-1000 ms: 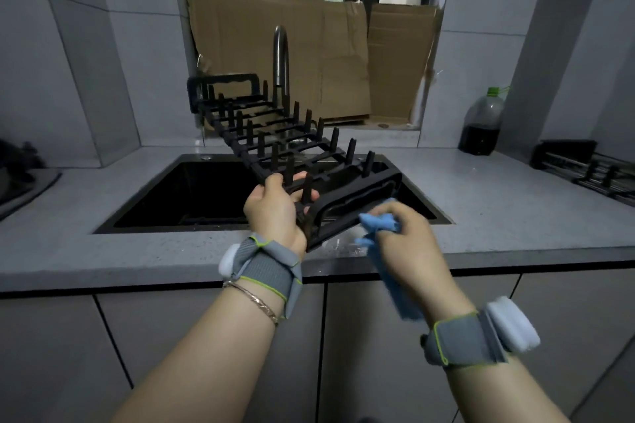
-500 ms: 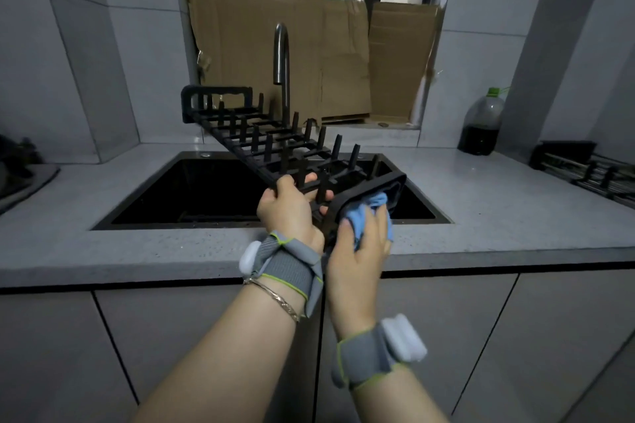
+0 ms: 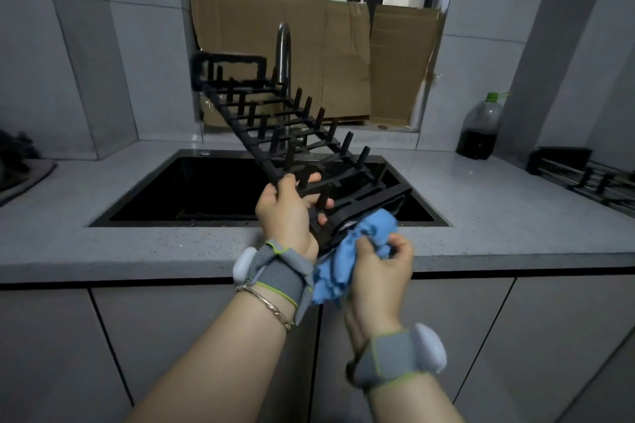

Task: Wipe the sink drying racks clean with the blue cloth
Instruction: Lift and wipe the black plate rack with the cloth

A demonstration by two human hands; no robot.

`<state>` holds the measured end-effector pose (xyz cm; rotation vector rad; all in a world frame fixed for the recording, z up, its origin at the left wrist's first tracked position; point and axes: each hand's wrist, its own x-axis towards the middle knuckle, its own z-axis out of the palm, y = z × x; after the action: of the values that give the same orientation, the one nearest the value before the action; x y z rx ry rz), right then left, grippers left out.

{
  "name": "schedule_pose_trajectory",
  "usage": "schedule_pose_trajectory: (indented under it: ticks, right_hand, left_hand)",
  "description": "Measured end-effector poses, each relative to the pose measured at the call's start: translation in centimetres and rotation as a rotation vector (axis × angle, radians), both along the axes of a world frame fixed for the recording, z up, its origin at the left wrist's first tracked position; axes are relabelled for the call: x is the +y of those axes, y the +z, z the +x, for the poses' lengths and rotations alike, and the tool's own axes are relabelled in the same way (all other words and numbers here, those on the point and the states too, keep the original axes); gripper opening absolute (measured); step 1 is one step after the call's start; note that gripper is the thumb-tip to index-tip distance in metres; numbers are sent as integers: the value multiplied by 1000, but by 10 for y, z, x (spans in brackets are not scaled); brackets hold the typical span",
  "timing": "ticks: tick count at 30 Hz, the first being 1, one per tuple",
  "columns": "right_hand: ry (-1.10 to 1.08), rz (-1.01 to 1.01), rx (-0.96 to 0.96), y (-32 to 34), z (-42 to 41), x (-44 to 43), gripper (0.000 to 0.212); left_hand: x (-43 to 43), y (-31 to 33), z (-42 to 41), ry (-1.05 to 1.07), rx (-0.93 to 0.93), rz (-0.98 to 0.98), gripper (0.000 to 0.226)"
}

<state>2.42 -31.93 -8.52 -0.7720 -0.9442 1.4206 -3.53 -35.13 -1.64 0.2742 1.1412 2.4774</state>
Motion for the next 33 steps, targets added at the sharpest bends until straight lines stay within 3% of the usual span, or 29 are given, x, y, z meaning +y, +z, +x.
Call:
schedule_pose_trajectory:
  ticks: [3, 6, 9, 13, 15, 18, 21, 24, 27, 29, 33]
  right_hand:
    - [119, -253, 198, 6, 13, 32, 11]
    - [389, -351, 393, 18, 32, 55, 37]
    - [623, -301, 268, 33, 39, 59, 33]
    - [723, -183, 214, 44, 45, 63, 30]
    - [704, -80, 191, 46, 46, 67, 23]
    - [513, 17, 30, 43, 40, 72, 29]
    - [300, 158, -92, 38, 36, 67, 33]
    - [111, 190, 19, 45, 43, 56, 37]
    - [223, 178, 202, 58, 54, 43, 41]
    - [328, 335, 117, 60, 52, 32, 30]
    - [189, 1084, -482, 42, 24, 5, 24]
  left_hand:
    - [-8, 2, -12, -89, 49, 2, 23]
    - [-17, -2, -18, -176, 110, -52, 35]
    - [-20, -4, -16, -211, 219, -51, 22]
    - [-18, -3, -23, -246, 287, -102, 18]
    - [-19, -4, -29, -288, 296, -144, 16]
    - [-18, -6, -34, -320, 276, -184, 17]
    - [-10, -10, -37, -161, 269, -218, 20]
    - [-3, -11, -37, 20, 312, -227, 20]
    - [-5, -12, -39, 96, 403, -277, 21]
    - [-4, -13, -35, 88, 440, -273, 22]
    - [1, -9, -19, 57, 458, -173, 26]
